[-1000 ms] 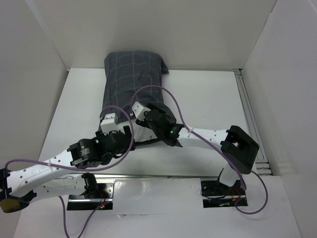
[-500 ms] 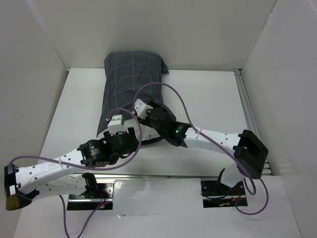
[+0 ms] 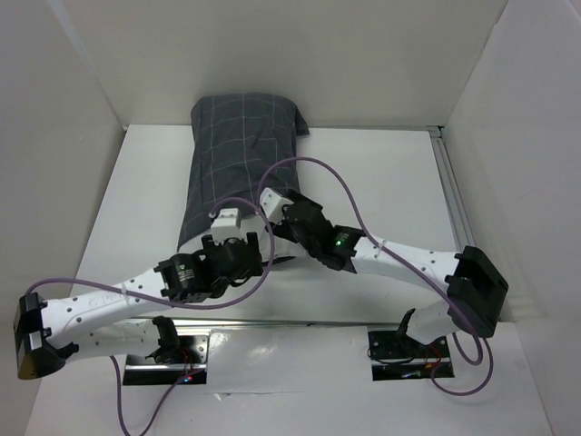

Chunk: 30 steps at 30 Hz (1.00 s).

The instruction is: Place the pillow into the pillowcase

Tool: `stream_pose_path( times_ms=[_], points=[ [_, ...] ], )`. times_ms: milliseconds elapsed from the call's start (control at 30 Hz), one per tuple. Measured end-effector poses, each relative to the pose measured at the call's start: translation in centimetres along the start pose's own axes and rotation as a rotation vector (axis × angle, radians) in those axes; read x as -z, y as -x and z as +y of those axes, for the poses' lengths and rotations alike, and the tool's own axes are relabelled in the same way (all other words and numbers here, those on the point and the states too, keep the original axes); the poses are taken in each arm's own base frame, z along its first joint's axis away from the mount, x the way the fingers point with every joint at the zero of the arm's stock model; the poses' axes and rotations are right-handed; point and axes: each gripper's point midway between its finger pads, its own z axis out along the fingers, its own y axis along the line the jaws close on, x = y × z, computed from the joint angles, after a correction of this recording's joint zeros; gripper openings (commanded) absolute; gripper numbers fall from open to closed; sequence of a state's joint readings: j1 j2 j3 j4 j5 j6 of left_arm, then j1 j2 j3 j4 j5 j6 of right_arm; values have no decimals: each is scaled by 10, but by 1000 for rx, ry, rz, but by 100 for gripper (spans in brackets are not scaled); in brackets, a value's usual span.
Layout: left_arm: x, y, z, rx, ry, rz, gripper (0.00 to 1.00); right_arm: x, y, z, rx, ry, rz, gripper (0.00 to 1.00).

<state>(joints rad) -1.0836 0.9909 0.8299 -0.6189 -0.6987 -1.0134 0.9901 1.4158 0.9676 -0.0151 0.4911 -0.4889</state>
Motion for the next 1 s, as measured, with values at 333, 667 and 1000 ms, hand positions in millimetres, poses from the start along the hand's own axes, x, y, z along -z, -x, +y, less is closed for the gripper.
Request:
stream_pose_path(
  times_ms=[333,667,1000],
  points=[
    [-33,-12,-29,-78,-41,48,84,-44,-54,-20,-31,-10,123,0],
    [-137,7,-33,52,88,77,9,-9,16,-46,-295,8,-74,0],
    [-145,93,-79,429,95,-173,11,112,81,-46,-567,309,-302,0]
  ],
)
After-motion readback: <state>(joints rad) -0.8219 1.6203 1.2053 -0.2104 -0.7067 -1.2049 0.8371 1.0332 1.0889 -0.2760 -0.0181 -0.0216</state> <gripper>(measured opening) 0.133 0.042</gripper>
